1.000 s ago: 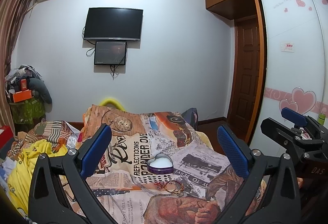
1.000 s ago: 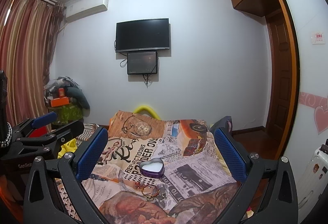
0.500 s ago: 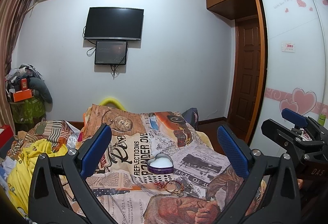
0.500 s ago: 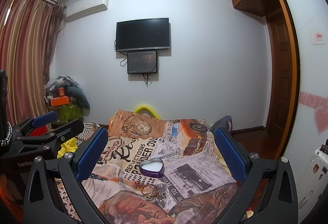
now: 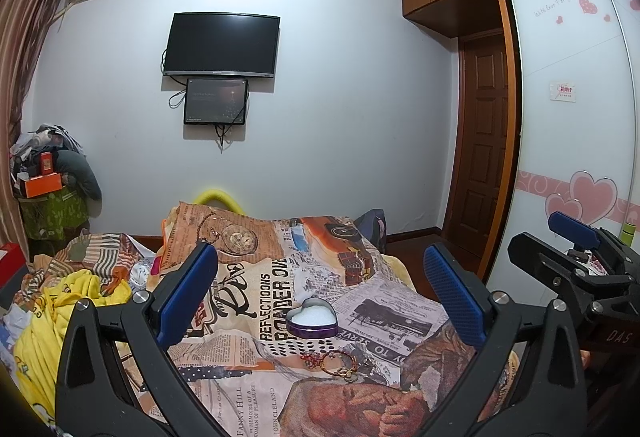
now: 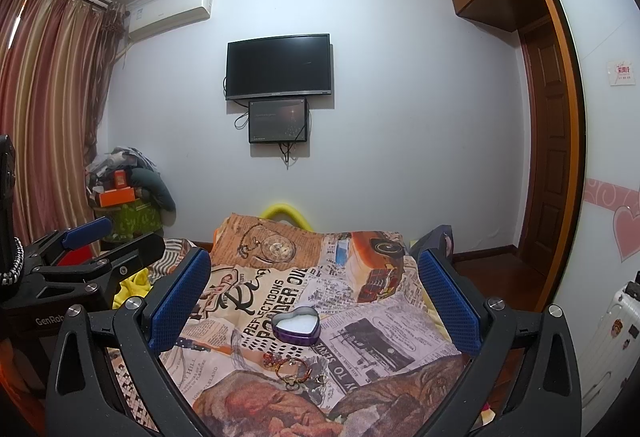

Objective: Organize jewelry

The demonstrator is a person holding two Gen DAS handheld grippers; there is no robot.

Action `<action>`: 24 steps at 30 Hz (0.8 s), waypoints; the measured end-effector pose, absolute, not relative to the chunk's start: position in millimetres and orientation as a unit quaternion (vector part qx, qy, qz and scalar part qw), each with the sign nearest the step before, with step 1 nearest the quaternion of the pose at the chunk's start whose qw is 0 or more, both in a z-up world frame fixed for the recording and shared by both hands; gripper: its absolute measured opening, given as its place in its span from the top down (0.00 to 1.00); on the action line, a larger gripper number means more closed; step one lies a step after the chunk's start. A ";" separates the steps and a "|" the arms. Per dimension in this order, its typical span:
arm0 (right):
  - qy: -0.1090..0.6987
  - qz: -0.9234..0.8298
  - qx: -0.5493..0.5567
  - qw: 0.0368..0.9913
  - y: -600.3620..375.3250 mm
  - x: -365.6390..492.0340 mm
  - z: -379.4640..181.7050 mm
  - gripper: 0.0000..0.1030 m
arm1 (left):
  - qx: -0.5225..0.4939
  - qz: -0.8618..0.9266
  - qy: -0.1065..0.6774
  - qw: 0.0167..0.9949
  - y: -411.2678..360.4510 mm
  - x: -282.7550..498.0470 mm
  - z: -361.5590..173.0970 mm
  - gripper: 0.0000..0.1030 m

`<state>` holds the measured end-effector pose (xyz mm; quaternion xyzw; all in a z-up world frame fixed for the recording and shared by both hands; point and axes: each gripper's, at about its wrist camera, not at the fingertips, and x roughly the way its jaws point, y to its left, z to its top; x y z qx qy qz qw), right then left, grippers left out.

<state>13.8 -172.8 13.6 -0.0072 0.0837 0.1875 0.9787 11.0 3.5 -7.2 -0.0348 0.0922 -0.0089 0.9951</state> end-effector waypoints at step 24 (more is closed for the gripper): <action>0.105 0.181 -0.009 0.978 -177.9 26.3 1.8 0.00 | -0.040 -0.004 0.116 0.992 6.4 25.8 -19.5 0.00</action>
